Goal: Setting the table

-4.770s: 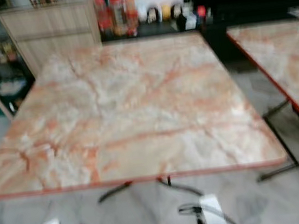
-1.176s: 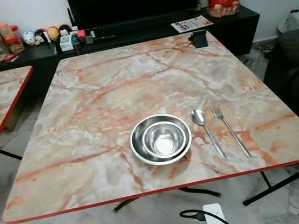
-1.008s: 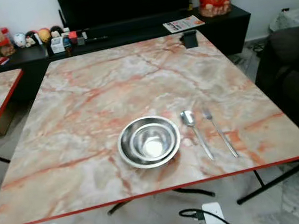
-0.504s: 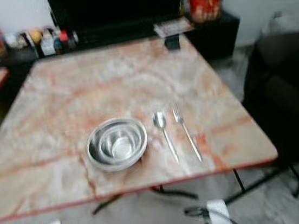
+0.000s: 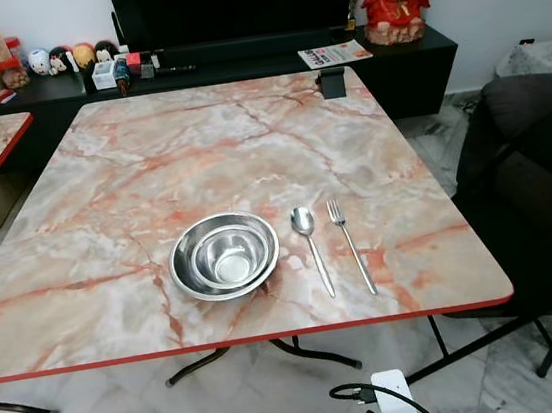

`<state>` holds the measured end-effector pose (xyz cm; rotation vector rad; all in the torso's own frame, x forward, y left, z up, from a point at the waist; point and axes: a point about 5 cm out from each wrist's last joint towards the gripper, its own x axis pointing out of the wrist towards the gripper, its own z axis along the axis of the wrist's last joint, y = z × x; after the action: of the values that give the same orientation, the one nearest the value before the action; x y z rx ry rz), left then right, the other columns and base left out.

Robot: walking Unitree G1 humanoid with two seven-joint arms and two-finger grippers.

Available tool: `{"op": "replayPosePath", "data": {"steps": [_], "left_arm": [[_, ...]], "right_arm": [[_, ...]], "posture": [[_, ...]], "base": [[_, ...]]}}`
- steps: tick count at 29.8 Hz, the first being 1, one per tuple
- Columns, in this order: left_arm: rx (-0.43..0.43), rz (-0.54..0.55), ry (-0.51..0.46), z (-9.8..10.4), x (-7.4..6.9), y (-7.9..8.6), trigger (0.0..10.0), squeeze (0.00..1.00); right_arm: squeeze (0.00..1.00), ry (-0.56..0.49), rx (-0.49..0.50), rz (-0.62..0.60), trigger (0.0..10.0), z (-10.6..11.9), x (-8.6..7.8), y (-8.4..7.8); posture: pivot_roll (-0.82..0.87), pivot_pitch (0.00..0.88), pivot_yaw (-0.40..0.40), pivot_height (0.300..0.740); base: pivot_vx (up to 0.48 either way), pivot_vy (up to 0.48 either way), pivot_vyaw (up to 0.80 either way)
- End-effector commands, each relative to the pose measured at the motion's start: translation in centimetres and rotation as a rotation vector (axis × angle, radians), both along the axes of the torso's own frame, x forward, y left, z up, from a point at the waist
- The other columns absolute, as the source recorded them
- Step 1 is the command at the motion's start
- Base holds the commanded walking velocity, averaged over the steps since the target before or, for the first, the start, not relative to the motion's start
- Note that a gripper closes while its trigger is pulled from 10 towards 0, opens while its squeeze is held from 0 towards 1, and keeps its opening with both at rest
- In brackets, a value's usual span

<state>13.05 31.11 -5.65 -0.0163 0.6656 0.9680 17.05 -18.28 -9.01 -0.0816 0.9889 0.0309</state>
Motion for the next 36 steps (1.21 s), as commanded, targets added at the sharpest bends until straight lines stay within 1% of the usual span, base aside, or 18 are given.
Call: {"op": "replayPosePath", "data": {"steps": [1, 2, 4, 7, 8, 11, 12, 13, 16, 17, 18, 19, 20, 21, 23, 26, 29, 36], "left_arm": [[0.169, 0.152, -0.059, 2.5, -0.5, 3.6, 10.0, 0.00], [0.324, 0.225, -0.083, 4.7, -0.8, 5.7, 10.0, 0.00], [0.413, 0.247, -0.091, 6.1, -0.8, 6.7, 10.0, 0.00], [0.659, 0.242, -0.091, 10.2, 0.2, 8.7, 10.0, 0.00], [0.775, 0.238, -0.146, 13.0, 1.3, 9.2, 10.0, 0.00], [0.891, 0.248, -0.261, 16.8, 2.7, 9.5, 10.0, 0.00], [0.925, 0.198, -0.404, 19.5, 4.5, 9.1, 10.0, 0.00], [0.925, 0.198, -0.404, 19.5, 4.5, 9.1, 10.0, 0.00], [0.824, -0.017, -0.681, 23.0, 8.9, 6.5, 10.0, 0.00], [0.731, -0.197, -0.812, 24.9, 11.9, 4.1, 10.0, 0.00], [0.731, -0.197, -0.812, 24.9, 11.9, 4.1, 10.0, 0.00], [0.593, -0.342, -0.876, 25.6, 14.2, 1.9, 10.0, 0.00], [0.593, -0.342, -0.876, 25.6, 14.2, 1.9, 10.0, 0.00], [0.484, -0.430, -0.916, 25.9, 15.5, 0.4, 10.0, 0.00], [0.402, -0.481, -0.924, 25.8, 16.4, -0.5, 10.0, 0.00], [0.213, -0.648, -0.861, 25.4, 19.3, -3.8, 10.0, 0.00], [0.074, -0.771, -0.858, 25.6, 20.6, -5.8, 10.0, 0.00], [-0.049, -1.005, -0.621, 24.7, 22.0, -8.6, 10.0, 0.00]], "right_arm": [[0.00, 0.002, -0.013, 0.014, 10.0, 0.1, 0.3, -0.4], [0.00, 0.001, -0.013, 0.025, 10.0, 0.2, 0.4, -0.3], [0.00, 0.000, -0.013, 0.029, 10.0, 0.2, 0.5, -0.3], [0.00, -0.001, -0.012, 0.042, 10.0, 0.3, 0.7, -0.2], [0.00, -0.002, -0.011, 0.047, 10.0, 0.3, 0.8, -0.1], [0.00, -0.003, -0.010, 0.049, 10.0, 0.4, 0.8, 0.0], [0.00, -0.003, -0.010, 0.051, 10.0, 0.4, 0.9, 0.0], [0.00, -0.003, -0.010, 0.051, 10.0, 0.4, 0.9, 0.0], [0.00, -0.004, -0.009, 0.052, 10.0, 0.4, 0.9, 0.1], [0.00, -0.003, -0.008, 0.050, 10.0, 0.4, 0.9, 0.1], [0.00, -0.003, -0.008, 0.050, 10.0, 0.4, 0.9, 0.1], [0.00, -0.002, -0.007, 0.045, 10.0, 0.3, 0.8, 0.1], [0.00, -0.002, -0.007, 0.045, 10.0, 0.3, 0.8, 0.1], [0.00, -0.002, -0.006, 0.044, 10.0, 0.3, 0.7, 0.2], [0.00, -0.002, -0.004, 0.040, 10.0, 0.3, 0.7, 0.3], [0.00, 0.000, 0.000, 0.024, 10.0, 0.1, 0.4, 0.4], [0.00, 0.005, 0.003, 0.012, 10.0, 0.0, 0.1, 0.5], [0.00, 0.016, 0.025, -0.026, 10.0, -0.5, -0.9, 1.3]], "posture": [[0.03, 0.000, -0.045, 0.740], [0.04, 0.000, -0.049, 0.740], [0.05, 0.000, -0.057, 0.740], [0.06, 0.000, -0.062, 0.740], [0.06, 0.000, -0.064, 0.740], [0.06, 0.000, -0.064, 0.740], [0.06, 0.000, -0.063, 0.740], [0.06, 0.000, -0.063, 0.740], [0.05, 0.000, -0.059, 0.740], [0.05, 0.000, -0.054, 0.740], [0.05, 0.000, -0.054, 0.740], [0.05, 0.000, -0.047, 0.740], [0.05, 0.000, -0.047, 0.740], [0.04, 0.000, -0.039, 0.740], [0.04, 0.000, -0.039, 0.740], [0.02, 0.000, -0.015, 0.740], [0.00, 0.000, 0.012, 0.740], [-0.01, 0.000, 0.065, 0.740]], "base": [[0.000, 0.000, 0.00], [0.000, 0.000, 0.00], [0.000, 0.000, 0.00], [0.000, 0.000, 0.00], [0.000, 0.000, 0.00], [0.000, 0.000, 0.00], [0.000, 0.000, 0.00], [0.000, 0.000, 0.00], [0.000, 0.000, 0.00], [0.000, 0.000, 0.00], [0.000, 0.000, 0.00], [0.000, 0.000, 0.00], [0.000, 0.000, 0.00], [0.000, 0.000, 0.00], [0.000, 0.000, 0.00], [0.000, 0.000, 0.00], [0.000, 0.000, 0.00], [0.000, 0.000, 0.00]]}}
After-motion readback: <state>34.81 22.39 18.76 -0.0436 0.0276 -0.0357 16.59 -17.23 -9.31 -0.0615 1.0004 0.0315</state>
